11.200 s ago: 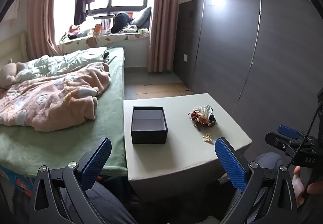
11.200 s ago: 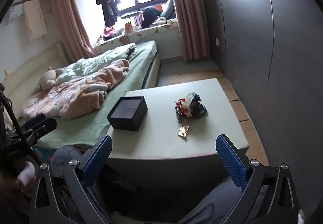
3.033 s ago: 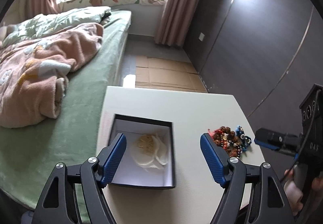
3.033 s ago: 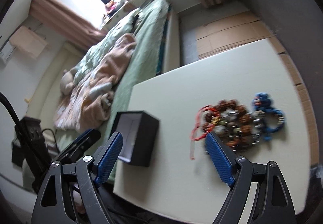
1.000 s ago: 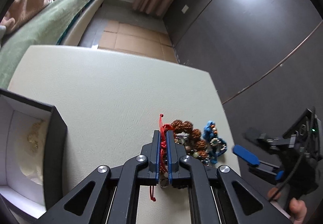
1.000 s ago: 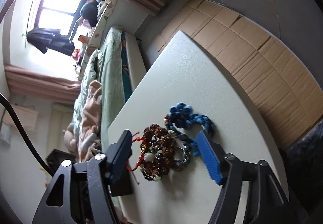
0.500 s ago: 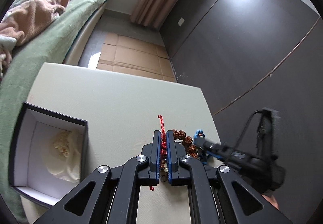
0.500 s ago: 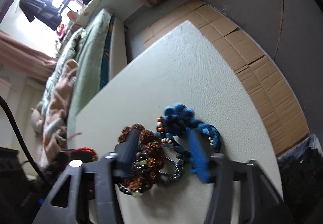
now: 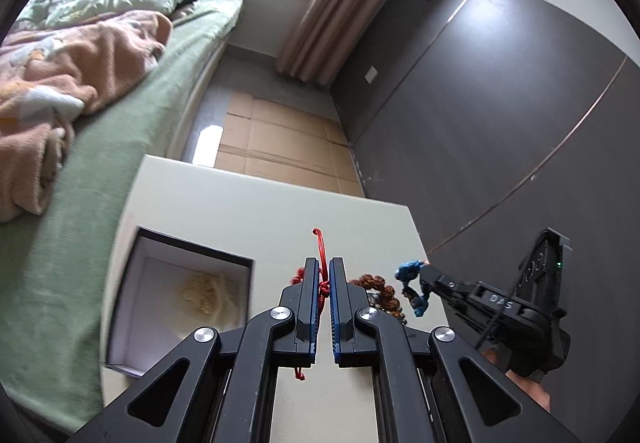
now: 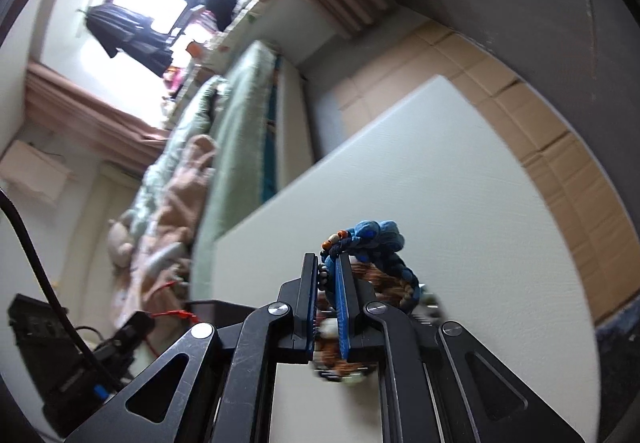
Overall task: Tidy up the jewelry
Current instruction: 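Carry the red-string bracelet into the box with the left tool while the right tool grasps the blue bracelet, then lower the blue bracelet into the box and open the right tool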
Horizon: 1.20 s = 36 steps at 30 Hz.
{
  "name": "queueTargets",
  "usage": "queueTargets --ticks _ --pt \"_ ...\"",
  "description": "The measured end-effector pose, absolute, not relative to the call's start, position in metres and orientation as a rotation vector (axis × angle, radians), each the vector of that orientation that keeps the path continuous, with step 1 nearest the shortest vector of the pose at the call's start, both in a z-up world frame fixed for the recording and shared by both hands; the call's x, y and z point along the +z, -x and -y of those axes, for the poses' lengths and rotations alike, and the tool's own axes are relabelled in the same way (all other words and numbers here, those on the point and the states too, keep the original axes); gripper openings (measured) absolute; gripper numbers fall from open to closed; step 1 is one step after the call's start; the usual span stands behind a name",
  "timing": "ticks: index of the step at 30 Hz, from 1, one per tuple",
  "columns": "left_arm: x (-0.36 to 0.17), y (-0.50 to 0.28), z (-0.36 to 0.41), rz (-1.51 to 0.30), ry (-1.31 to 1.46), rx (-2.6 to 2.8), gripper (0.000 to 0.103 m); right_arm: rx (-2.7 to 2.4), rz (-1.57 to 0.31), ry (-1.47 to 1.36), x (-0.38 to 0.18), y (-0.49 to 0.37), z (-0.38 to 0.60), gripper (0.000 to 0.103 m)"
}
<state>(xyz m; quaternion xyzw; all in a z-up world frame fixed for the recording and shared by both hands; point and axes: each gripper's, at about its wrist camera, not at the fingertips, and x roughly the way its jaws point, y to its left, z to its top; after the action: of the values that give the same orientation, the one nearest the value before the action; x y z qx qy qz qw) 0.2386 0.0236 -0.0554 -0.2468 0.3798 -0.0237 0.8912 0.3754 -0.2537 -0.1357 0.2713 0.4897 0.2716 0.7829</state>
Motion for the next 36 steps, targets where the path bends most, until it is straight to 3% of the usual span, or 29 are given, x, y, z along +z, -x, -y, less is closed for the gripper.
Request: queueTargets --ticks 14,15,16,17,18,19,33,34,36 --pt "-0.057 -0.223 -0.066 -0.805 0.528 0.066 0.008 0.817 -1.015 -0.606 -0.105 -0.352 0.175 0.01" --pt "-0.059 -0.222 -0.069 -0.813 0.536 0.068 0.013 0.831 -1.016 -0.606 -0.105 -0.35 0.172 0.01" --pt "-0.062 -0.22 -0.072 -0.821 0.546 0.067 0.031 0.85 -1.018 -0.604 -0.105 -0.348 0.166 0.01" --pt "-0.064 -0.219 -0.075 -0.829 0.552 0.077 0.04 0.869 -1.022 -0.6 -0.104 -0.346 0.159 0.01" --pt "-0.064 -0.216 -0.079 -0.825 0.557 0.094 0.064 0.884 -1.027 -0.596 -0.104 -0.345 0.152 0.01" --pt "-0.063 -0.212 -0.08 -0.813 0.563 0.102 0.077 0.893 -1.03 -0.594 -0.104 -0.344 0.148 0.01" --pt "-0.07 -0.168 -0.118 -0.766 0.593 0.22 0.079 1.048 -1.1 -0.513 -0.107 -0.32 0.085 0.011" --pt "-0.07 -0.166 -0.12 -0.768 0.596 0.226 0.079 1.063 -1.119 -0.484 -0.107 -0.318 0.078 0.013" --pt "-0.071 -0.165 -0.123 -0.77 0.604 0.238 0.079 1.086 -1.151 -0.453 -0.109 -0.315 0.068 0.038"
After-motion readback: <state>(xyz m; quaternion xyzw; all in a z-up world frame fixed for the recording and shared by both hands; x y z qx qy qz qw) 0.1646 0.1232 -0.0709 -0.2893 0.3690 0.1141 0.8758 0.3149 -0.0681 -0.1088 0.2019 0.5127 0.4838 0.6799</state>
